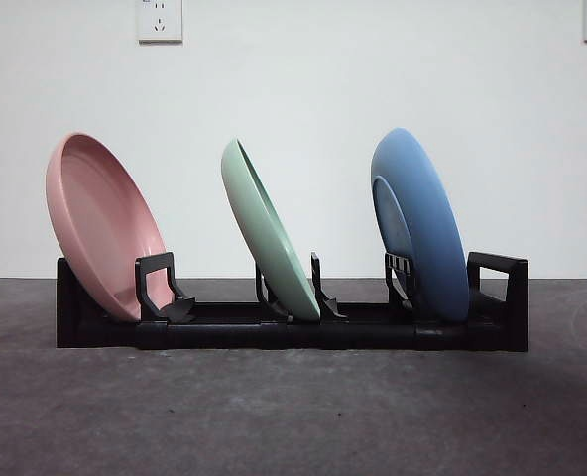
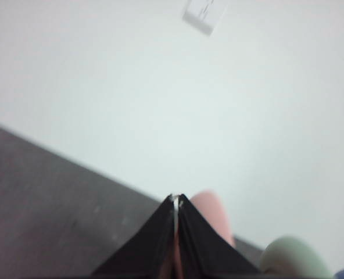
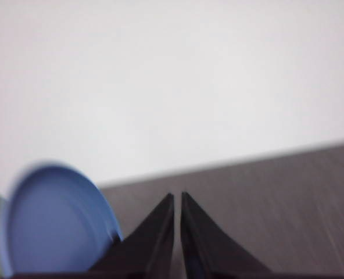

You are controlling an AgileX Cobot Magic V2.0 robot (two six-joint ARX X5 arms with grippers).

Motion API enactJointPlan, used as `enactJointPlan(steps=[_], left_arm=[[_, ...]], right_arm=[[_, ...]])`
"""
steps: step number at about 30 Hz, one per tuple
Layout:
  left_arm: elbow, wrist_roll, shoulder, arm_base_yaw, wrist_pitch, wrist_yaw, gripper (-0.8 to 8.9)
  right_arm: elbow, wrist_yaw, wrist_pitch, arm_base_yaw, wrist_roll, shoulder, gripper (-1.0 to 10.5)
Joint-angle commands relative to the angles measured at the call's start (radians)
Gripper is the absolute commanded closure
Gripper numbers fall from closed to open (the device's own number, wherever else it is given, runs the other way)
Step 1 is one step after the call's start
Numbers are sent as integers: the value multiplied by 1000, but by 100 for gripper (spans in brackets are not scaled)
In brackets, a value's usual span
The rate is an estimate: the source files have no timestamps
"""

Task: Place the plate

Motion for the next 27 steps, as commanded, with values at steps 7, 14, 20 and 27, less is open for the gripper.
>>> enactJointPlan(steps=[7,14,20,27], left_arm=[[124,-199,5,0,-89,13,804],[371,-130,111,0,-370,117,803],[592,16,280,-1,-613,208,803],[782,163,486,-6,-904,260,803]], right_arm=[[196,-7,-102,0,105,16,929],[455,-96,-338,0,102,153,932],[658,-192,-492,0,95,336,932],[865,-258,-808,2,9,567,932]])
